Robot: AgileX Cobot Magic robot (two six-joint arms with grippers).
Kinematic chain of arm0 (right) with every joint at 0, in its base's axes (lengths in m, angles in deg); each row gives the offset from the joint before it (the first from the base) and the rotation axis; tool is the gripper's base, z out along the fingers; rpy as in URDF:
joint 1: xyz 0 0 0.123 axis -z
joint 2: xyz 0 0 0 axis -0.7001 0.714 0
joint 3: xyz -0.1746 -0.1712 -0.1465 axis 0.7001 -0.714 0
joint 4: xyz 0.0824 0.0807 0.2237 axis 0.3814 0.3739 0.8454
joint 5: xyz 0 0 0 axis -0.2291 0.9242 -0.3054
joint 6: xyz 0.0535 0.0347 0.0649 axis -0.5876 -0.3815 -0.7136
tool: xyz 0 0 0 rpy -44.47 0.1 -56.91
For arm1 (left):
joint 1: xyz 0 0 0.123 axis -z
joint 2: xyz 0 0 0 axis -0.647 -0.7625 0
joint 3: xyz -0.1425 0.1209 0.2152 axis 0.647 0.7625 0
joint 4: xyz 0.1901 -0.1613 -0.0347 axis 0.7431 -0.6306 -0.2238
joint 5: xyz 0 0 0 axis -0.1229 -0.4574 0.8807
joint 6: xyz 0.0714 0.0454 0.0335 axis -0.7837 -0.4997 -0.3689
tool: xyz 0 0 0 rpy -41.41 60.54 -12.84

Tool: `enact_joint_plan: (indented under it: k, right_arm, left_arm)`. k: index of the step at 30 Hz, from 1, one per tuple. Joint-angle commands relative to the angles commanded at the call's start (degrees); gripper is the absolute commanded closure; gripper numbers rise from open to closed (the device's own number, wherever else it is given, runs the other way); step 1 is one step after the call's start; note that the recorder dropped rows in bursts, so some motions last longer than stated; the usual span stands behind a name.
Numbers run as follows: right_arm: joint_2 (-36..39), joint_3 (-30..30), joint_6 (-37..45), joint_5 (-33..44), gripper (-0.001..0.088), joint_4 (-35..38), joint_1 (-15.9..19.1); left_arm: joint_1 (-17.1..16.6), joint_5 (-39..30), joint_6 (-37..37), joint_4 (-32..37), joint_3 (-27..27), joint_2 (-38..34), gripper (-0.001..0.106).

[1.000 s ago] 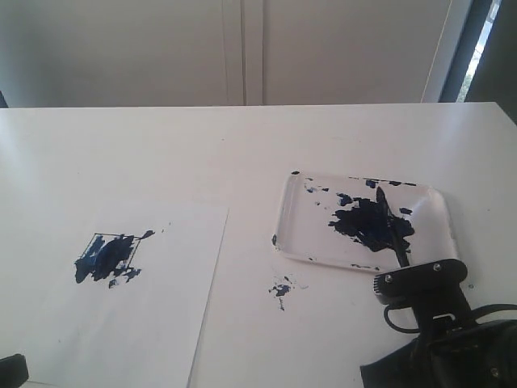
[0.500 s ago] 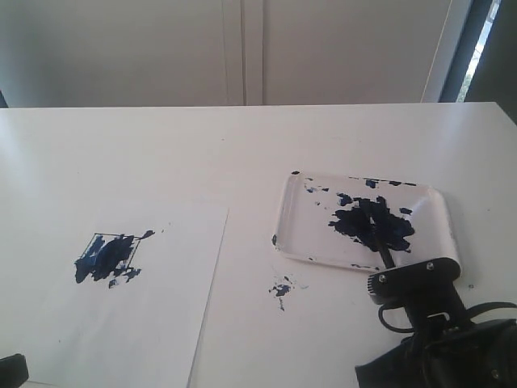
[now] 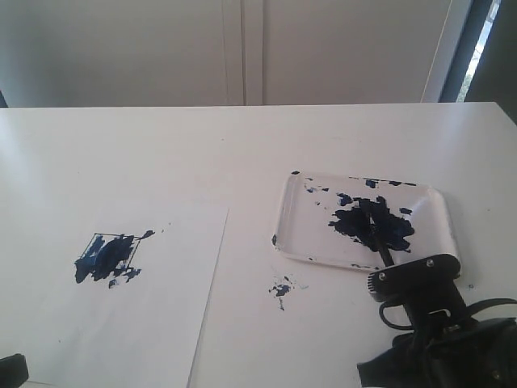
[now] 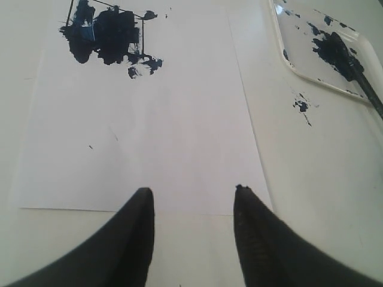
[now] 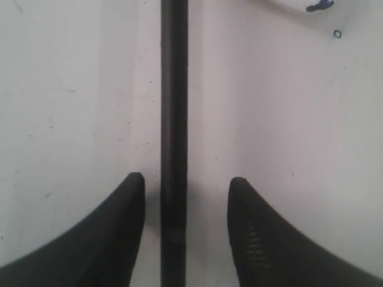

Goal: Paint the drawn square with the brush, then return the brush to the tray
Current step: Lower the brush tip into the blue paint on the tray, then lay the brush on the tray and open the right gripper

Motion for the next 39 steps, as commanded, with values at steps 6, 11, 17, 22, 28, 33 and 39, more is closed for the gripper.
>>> enact_joint_plan:
  k: [6, 11, 17, 22, 28, 33, 39]
  right_arm:
    - [-0.97, 1.74, 0.00, 0.39, 0.0425, -0.92, 0.00]
    - [-5.58, 3.72, 0.38, 0.96, 0.0425, -1.17, 0.00]
    - [-10.09, 3.72, 0.87, 1.52, 0.0425, -1.17, 0.00]
    - [-14.17, 3.72, 2.02, 1.30, 0.0425, -1.32, 0.00]
    - [-18.93, 3.72, 3.05, 1.01, 0.0425, -1.32, 0.00]
    - [-22.65, 3.72, 3.08, 1.04, 0.0425, -1.32, 0.00]
    - [-25.72, 3.72, 4.15, 0.91, 0.0427, -1.55, 0.00]
  left_arm:
    - [0.00, 0.00, 0.00, 0.00, 0.00, 0.00, 0.057]
    - [0.00, 0.00, 0.00, 0.00, 0.00, 0.00, 0.057]
    - [0.00, 0.00, 0.00, 0.00, 0.00, 0.00, 0.057]
    - [0.00, 0.15, -0.09, 0.12, 0.00, 2.27, 0.057]
    - [0.00, 0.16, -0.23, 0.12, 0.00, 5.71, 0.057]
    - [0.00, 0.05, -0.23, 0.12, 0.00, 9.91, 0.057]
    - [0.00, 0.81, -0.23, 0.12, 0.00, 13.34, 0.057]
